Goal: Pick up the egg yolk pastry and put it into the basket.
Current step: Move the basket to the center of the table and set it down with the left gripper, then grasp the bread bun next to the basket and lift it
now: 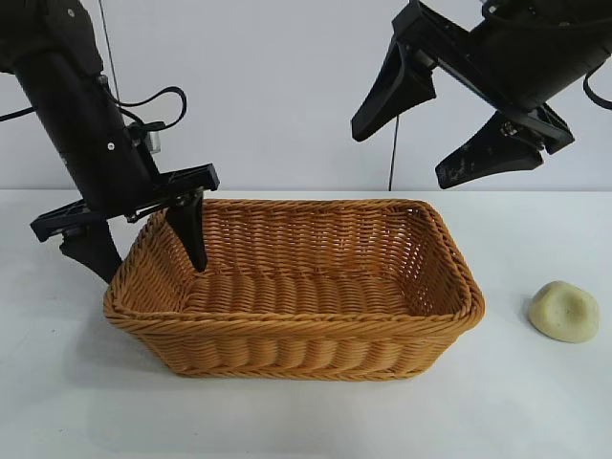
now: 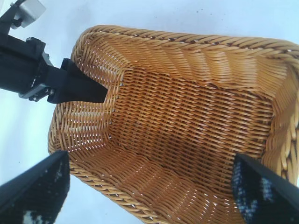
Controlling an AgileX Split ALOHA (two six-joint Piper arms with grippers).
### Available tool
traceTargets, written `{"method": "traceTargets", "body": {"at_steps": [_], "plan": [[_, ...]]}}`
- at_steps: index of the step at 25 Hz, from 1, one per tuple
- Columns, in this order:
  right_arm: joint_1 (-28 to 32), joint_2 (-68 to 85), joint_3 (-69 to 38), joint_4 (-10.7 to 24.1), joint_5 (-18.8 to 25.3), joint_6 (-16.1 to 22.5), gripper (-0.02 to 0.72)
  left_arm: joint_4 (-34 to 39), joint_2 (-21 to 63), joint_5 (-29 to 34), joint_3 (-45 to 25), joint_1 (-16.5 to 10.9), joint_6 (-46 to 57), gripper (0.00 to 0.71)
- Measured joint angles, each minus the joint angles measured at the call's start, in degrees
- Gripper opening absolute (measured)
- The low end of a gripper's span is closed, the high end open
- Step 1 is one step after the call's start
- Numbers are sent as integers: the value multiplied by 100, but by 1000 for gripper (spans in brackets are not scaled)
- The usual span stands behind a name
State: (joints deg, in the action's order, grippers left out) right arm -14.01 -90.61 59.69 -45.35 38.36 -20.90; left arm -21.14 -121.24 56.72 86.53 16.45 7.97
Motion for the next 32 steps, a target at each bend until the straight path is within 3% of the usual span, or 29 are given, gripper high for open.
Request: {"method": "traceTargets", "body": {"at_steps": [5,14,17,26,32], "plan": [[0,0,0,0,5,2,669,241,231,461,650,0,-7,590],[0,0,0,0,5,2,669,1629,467,1235,1483,-50,-7,591],[0,0,0,0,5,2,669,1683,467,1257,1483,-241,-7,591],[0,0,0,0,5,2,669,1997,467,1257,1483,-1238,-12,591],[0,0,0,0,5,2,669,2157,537,1257,1460,-1317,-43,587]]}}
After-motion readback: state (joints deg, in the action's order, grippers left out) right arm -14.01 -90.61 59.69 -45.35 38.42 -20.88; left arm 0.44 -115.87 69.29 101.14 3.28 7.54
